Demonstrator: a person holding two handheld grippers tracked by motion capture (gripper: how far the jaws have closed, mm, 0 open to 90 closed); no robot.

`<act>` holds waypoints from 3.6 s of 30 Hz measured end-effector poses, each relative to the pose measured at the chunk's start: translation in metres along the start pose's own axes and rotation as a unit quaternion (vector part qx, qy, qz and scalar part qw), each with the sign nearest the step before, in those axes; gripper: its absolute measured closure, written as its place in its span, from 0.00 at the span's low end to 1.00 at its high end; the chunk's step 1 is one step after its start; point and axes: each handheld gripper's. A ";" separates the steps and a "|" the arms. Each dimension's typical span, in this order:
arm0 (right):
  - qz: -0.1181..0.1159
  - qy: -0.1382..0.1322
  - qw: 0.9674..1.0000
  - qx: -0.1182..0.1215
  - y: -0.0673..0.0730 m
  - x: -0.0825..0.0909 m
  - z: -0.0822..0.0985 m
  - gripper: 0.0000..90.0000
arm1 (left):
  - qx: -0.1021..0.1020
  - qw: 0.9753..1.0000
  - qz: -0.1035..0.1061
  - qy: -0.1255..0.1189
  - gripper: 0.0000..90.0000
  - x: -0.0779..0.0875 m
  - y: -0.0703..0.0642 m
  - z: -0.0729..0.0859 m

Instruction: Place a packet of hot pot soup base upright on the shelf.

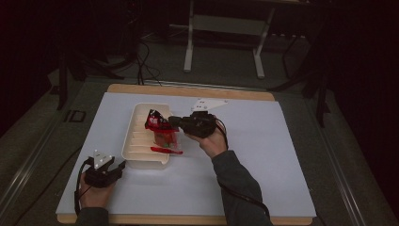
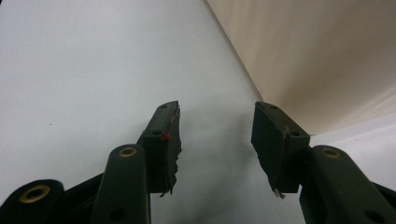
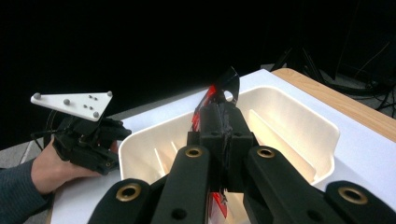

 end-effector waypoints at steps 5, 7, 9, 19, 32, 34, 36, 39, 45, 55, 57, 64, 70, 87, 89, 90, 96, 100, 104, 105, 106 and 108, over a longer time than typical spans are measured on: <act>-0.006 -0.002 1.000 0.001 0.001 -0.009 -0.003 1.00 | -0.001 1.000 0.000 0.000 0.58 0.000 0.000 0.000; -0.010 -0.002 1.000 0.005 0.001 -0.013 -0.004 1.00 | -0.001 1.000 0.000 -0.001 0.58 0.000 0.000 0.000; -0.013 -0.003 1.000 0.006 0.002 -0.016 -0.005 1.00 | 0.000 1.000 0.001 -0.001 0.58 0.000 0.000 0.000; -0.025 -0.005 1.000 0.002 0.003 -0.035 -0.008 1.00 | -0.001 1.000 0.002 -0.001 0.58 0.000 0.000 0.000; -0.029 -0.014 0.999 -0.008 0.005 -0.044 -0.008 1.00 | -0.004 1.000 0.003 -0.003 0.57 0.001 0.000 0.001; -0.029 -0.014 0.999 -0.007 0.005 -0.046 -0.008 1.00 | -0.003 1.000 0.003 -0.004 0.57 0.001 0.000 0.001; -0.030 -0.012 0.999 -0.008 0.006 -0.048 -0.007 1.00 | -0.003 1.000 0.004 -0.003 0.57 0.001 0.000 0.001; -0.032 -0.011 0.999 -0.007 0.007 -0.051 -0.007 1.00 | -0.003 1.000 0.004 -0.004 0.57 0.001 0.000 0.001; -0.038 -0.010 0.999 -0.010 0.009 -0.053 -0.003 1.00 | -0.003 1.000 0.004 -0.003 0.57 0.001 0.000 0.001; -0.044 -0.014 0.999 -0.015 0.010 -0.055 0.003 0.99 | -0.003 1.000 0.003 -0.004 0.57 0.001 0.000 0.001; -0.042 -0.014 0.999 -0.015 0.011 -0.056 0.003 0.99 | -0.003 1.000 0.003 -0.004 0.57 0.001 0.000 0.001; -0.041 -0.019 0.999 -0.015 0.014 -0.060 -0.001 0.99 | -0.002 1.000 0.004 -0.004 0.57 0.001 0.000 0.001; -0.043 -0.026 0.999 -0.014 0.017 -0.064 0.001 0.99 | -0.002 1.000 0.005 -0.005 0.57 0.002 0.001 0.001; -0.040 -0.015 0.999 -0.027 0.009 -0.064 0.022 0.99 | 0.000 1.000 0.006 -0.006 0.57 0.002 0.001 0.001; -0.040 -0.009 0.999 -0.027 0.008 -0.064 0.024 0.99 | 0.000 1.000 0.006 -0.006 0.57 0.002 0.001 0.001; -0.038 -0.006 0.999 -0.024 0.008 -0.064 0.025 0.99 | -0.001 1.000 0.005 -0.005 0.57 0.002 0.001 0.001; -0.035 0.019 0.999 -0.018 0.006 -0.064 0.029 0.98 | 0.000 1.000 0.005 -0.005 0.57 0.002 0.001 0.001; -0.036 0.036 0.999 -0.012 0.005 -0.063 0.030 0.98 | 0.000 1.000 0.005 -0.006 0.56 0.002 0.000 0.001; -0.039 0.049 0.998 -0.015 0.003 -0.062 0.030 0.98 | 0.000 1.000 0.005 -0.007 0.56 0.002 0.000 0.001; -0.039 0.052 0.998 -0.014 0.003 -0.062 0.029 0.97 | 0.000 1.000 0.005 -0.006 0.56 0.002 0.000 0.001; -0.037 0.057 0.998 -0.012 0.003 -0.062 0.029 0.97 | 0.000 1.000 0.005 -0.006 0.56 0.002 0.000 0.001; -0.031 0.066 0.997 -0.005 0.004 -0.062 0.027 0.97 | 0.000 1.000 0.005 -0.006 0.56 0.002 0.000 0.001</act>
Point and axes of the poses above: each handheld gripper's, and its own axes: x roughly backward along the jaws, z roughly out of its underside, y roughly to its left, and after that the axes turned 13 degrees about y, right-handed
